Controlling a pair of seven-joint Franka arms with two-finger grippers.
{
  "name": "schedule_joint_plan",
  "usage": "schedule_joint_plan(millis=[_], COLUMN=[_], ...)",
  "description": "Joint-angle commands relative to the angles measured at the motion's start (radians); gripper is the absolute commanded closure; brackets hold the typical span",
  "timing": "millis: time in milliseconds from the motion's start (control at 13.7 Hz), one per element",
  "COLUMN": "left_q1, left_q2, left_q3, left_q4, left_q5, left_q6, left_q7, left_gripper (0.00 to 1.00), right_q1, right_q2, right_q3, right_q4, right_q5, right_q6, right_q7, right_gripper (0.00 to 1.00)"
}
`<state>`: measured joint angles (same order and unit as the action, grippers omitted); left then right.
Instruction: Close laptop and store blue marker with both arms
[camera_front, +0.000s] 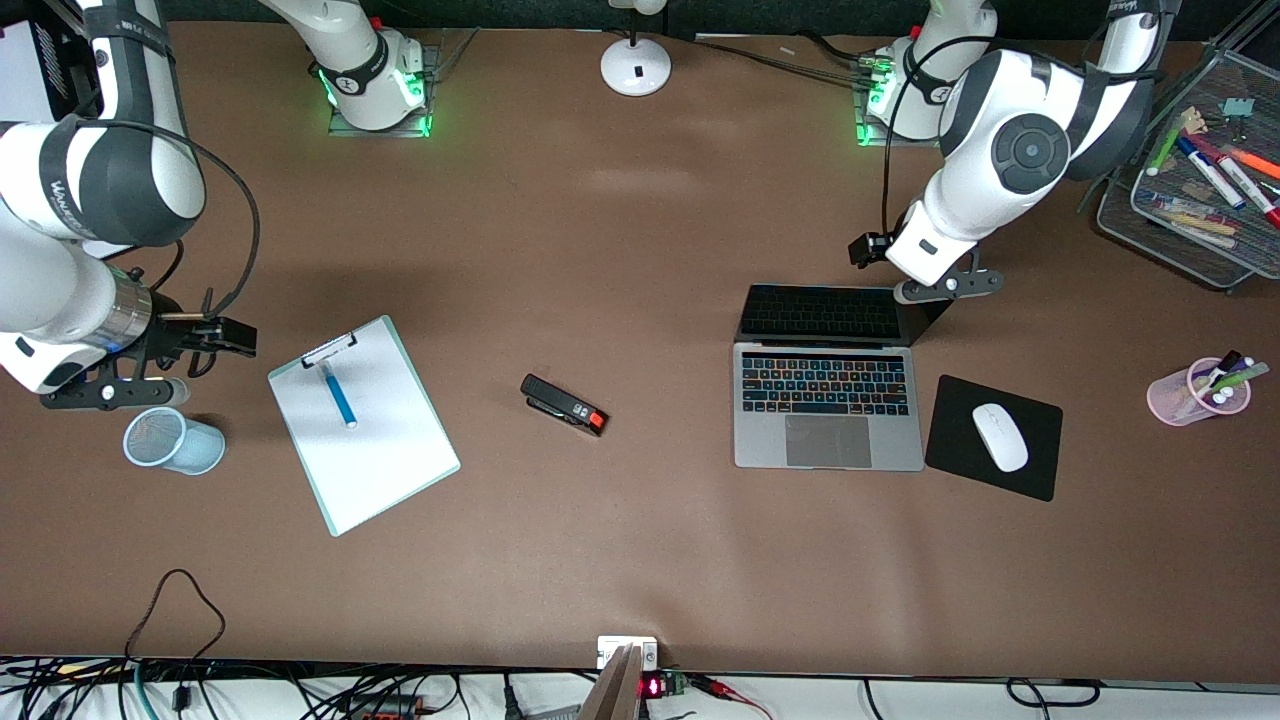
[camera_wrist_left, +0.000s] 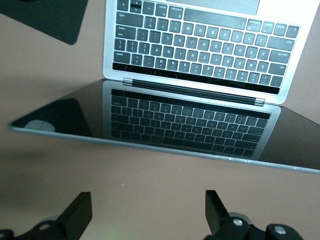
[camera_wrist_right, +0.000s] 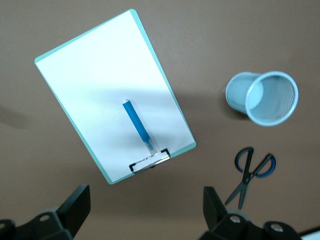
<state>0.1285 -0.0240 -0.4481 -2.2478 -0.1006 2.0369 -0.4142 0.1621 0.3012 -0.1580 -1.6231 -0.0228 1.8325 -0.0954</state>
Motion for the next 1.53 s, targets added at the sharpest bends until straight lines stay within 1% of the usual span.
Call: schedule_joint_plan(millis=[0,219,365,511,584,803,1095,1387,1460], left_q1=[0.005,0.005,0.005,0.005,0.005,0.005,0.003,0.003,0.003], left_q2=[0.01,0.041,0.053,0.071,0.082,0.111,0.156,0.223,0.243], left_q3=[-0.012,-0.012,-0.014,-0.012,-0.012,-0.011,-0.012,-0.011,-0.009], left_q4=[-0.006,0.005,0.008,0.042,0.063,0.117,0.132,0.212,0.227], left_q5=[-0.03,-0.028,-0.027,-0.027,-0.027,-0.027,-0.016,-0.016,-0.016], left_q6=[0.037,0.072,0.078,0.077,0.077,0.075,0.08,0.082,0.107], left_q7=[0.011,0.014,0.015,0.017,0.017,0.014,0.014,0.002,0.0], left_gripper=[0.0,0.0,0.0,0.0,0.0,0.0,0.0,0.0,0.0], right_q1=[0.001,-0.001,0.004,0.007,0.004,0.004,0.01,0.036,0.043], right_q2=[0.055,0.101,0.127,0.16,0.182,0.223,0.283,0.34,0.351], right_q3=[0.002,0.002,0.003,0.003,0.003,0.002,0.003,0.003,0.003], right_q4=[0.023,0.022,0.022,0.022,0.022,0.019,0.016,0.014,0.009], right_q5=[0.001,0.006,0.015,0.096,0.115,0.119,0.119,0.119,0.121], right_q6=[0.042,0.073,0.074,0.103,0.112,0.148,0.221,0.31,0.329], right_q7=[-0.107,-0.246,-0.256,-0.259,-0.259,-0.26,-0.262,-0.26,-0.26], right_gripper=[0.0,0.0,0.0,0.0,0.0,0.0,0.0,0.0,0.0])
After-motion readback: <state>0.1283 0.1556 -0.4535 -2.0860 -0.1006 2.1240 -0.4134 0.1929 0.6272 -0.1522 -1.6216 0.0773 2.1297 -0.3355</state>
